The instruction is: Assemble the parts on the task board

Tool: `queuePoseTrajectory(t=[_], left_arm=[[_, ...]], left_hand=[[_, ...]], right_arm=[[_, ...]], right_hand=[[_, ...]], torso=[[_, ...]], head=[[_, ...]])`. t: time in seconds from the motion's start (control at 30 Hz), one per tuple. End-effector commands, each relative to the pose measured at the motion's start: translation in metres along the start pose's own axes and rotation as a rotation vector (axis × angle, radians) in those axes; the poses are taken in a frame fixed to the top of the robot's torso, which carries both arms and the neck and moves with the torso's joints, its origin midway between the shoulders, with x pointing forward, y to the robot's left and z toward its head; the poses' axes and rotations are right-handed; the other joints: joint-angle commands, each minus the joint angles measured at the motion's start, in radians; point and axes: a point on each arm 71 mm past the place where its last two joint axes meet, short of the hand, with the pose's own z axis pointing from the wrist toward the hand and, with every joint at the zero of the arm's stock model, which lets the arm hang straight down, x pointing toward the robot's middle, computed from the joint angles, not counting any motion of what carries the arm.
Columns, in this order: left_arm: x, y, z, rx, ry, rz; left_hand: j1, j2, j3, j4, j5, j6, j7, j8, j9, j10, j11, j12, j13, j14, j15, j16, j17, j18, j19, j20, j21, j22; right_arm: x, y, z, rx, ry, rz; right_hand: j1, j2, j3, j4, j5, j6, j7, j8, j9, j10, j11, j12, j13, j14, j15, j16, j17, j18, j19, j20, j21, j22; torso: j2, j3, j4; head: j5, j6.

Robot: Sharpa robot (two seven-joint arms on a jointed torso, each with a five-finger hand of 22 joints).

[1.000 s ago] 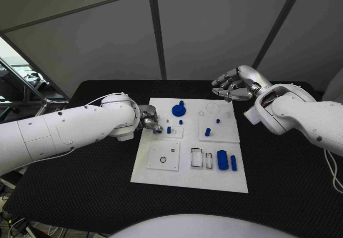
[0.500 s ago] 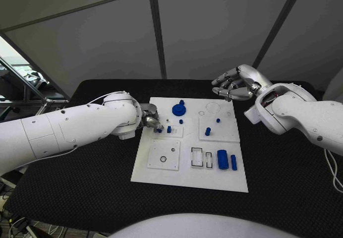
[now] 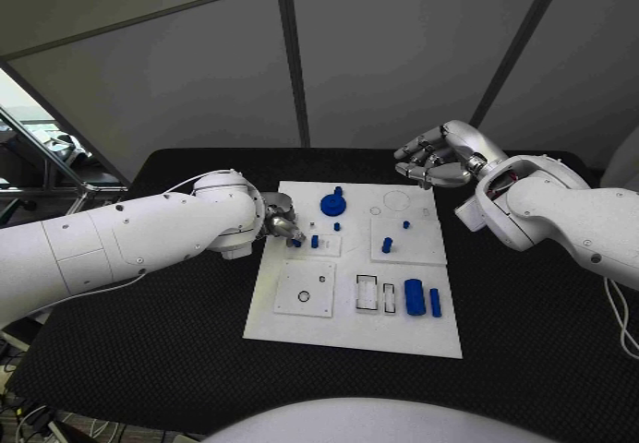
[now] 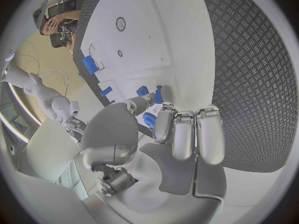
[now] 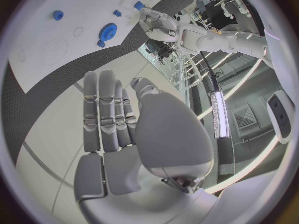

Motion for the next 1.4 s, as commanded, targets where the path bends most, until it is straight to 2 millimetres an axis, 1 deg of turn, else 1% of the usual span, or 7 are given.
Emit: queuePoseTrajectory(t=[0.03, 0.13, 0.33, 0.5, 0.8, 1.07, 1.4], left_arm=[[0.0029, 0.0014, 0.0015, -0.021, 0.007, 0.013], [0.0024, 0.0019, 0.0013, -0.024, 0.000, 0.011], [0.0015, 0.0020, 0.0007, -0.029, -0.017, 0.019], [0.0013, 0.0023, 0.0005, -0.031, -0.020, 0.023], [0.0009, 0.0024, 0.0006, -0.033, -0.026, 0.021], [0.0000, 0.0029, 0.0012, -0.034, -0.033, 0.017], [-0.0010, 0.0037, 0.0010, -0.034, -0.044, 0.010]], left_hand=[[-0.009, -0.002, -0.014, 0.002, -0.006, 0.009, 0.000, -0.005, -0.002, 0.008, 0.001, 0.007, 0.003, 0.102, -0.008, 0.002, 0.263, -0.176, 0.071, -0.007, 0.008, 0.229], [-0.017, -0.008, -0.046, 0.011, -0.007, 0.017, -0.002, -0.008, -0.005, 0.011, 0.000, 0.008, 0.006, 0.102, -0.010, 0.002, 0.263, -0.177, 0.072, -0.008, 0.009, 0.230], [-0.038, -0.026, -0.157, 0.051, -0.007, 0.036, -0.006, -0.017, -0.010, 0.017, -0.003, 0.012, 0.015, 0.102, -0.012, 0.002, 0.263, -0.179, 0.076, -0.010, 0.016, 0.235], [-0.030, -0.026, -0.176, 0.054, -0.006, 0.040, -0.007, -0.019, -0.011, 0.019, -0.004, 0.013, 0.018, 0.102, -0.013, 0.002, 0.263, -0.179, 0.077, -0.011, 0.017, 0.236], [-0.015, -0.027, -0.203, 0.057, -0.006, 0.044, -0.008, -0.021, -0.012, 0.021, -0.005, 0.015, 0.021, 0.102, -0.014, 0.002, 0.263, -0.179, 0.077, -0.012, 0.018, 0.237], [-0.014, -0.020, -0.261, 0.085, -0.007, 0.052, -0.008, -0.025, -0.014, 0.023, -0.005, 0.015, 0.025, 0.102, -0.014, 0.002, 0.263, -0.180, 0.078, -0.013, 0.019, 0.238], [-0.015, -0.020, -0.441, 0.159, -0.007, 0.059, -0.008, -0.033, -0.015, 0.026, -0.005, 0.015, 0.030, 0.102, -0.014, 0.002, 0.263, -0.181, 0.080, -0.013, 0.021, 0.241]], right_arm=[[-0.0007, 0.0020, 0.0001, -0.013, -0.001, 0.001], [-0.0007, 0.0019, 0.0000, -0.013, -0.001, 0.001], [-0.0009, 0.0018, -0.0001, -0.012, -0.001, 0.001], [-0.0011, 0.0017, -0.0002, -0.012, -0.001, 0.000], [-0.0013, 0.0016, -0.0005, -0.012, -0.002, 0.000], [-0.0016, 0.0014, -0.0007, -0.011, -0.003, 0.000], [-0.0022, 0.0011, -0.0013, -0.010, -0.004, 0.000]], right_hand=[[-0.003, -0.002, 0.008, 0.000, 0.005, 0.000, -0.001, 0.006, 0.001, -0.003, -0.003, 0.005, -0.001, -0.002, 0.000, -0.005, 0.000, 0.011, -0.001, -0.001, -0.006, -0.001], [-0.003, -0.002, 0.008, 0.000, 0.005, 0.000, -0.001, 0.006, 0.001, -0.003, -0.003, 0.005, -0.001, -0.002, 0.000, -0.005, 0.000, 0.011, -0.001, -0.001, -0.006, -0.001], [-0.003, -0.002, 0.008, 0.000, 0.005, 0.000, -0.001, 0.006, 0.001, -0.003, -0.003, 0.005, -0.001, -0.002, 0.000, -0.005, 0.000, 0.011, -0.001, -0.001, -0.006, -0.001], [-0.003, -0.002, 0.008, 0.000, 0.005, 0.000, -0.001, 0.006, 0.001, -0.003, -0.003, 0.005, -0.001, -0.002, 0.000, -0.005, 0.000, 0.011, -0.001, -0.001, -0.006, -0.001], [-0.003, -0.002, 0.008, 0.000, 0.005, 0.000, -0.001, 0.006, 0.001, -0.003, -0.003, 0.005, -0.001, -0.002, 0.000, -0.005, 0.000, 0.011, -0.001, -0.001, -0.006, -0.001], [-0.003, -0.002, 0.008, 0.000, 0.005, 0.000, -0.001, 0.006, 0.001, -0.003, -0.003, 0.005, -0.001, -0.002, 0.000, -0.005, 0.000, 0.011, -0.001, -0.001, -0.006, -0.001], [-0.003, -0.002, 0.008, 0.000, 0.005, 0.000, -0.001, 0.006, 0.001, -0.003, -0.003, 0.005, -0.001, -0.002, 0.000, -0.005, 0.000, 0.011, -0.001, -0.001, -0.006, -0.001]], torso=[[0.000, -0.0004, 0.0008], [0.000, -0.0002, 0.0006], [0.000, -0.0003, 0.0005], [0.001, -0.0007, -0.0010], [0.000, -0.0004, 0.0004], [0.000, -0.0001, 0.0005], [0.000, -0.0005, 0.0013]], head=[[-0.001, -0.001], [-0.001, -0.002], [0.000, -0.002], [-0.001, -0.003], [-0.003, -0.004], [-0.004, -0.004], [-0.005, -0.005]])
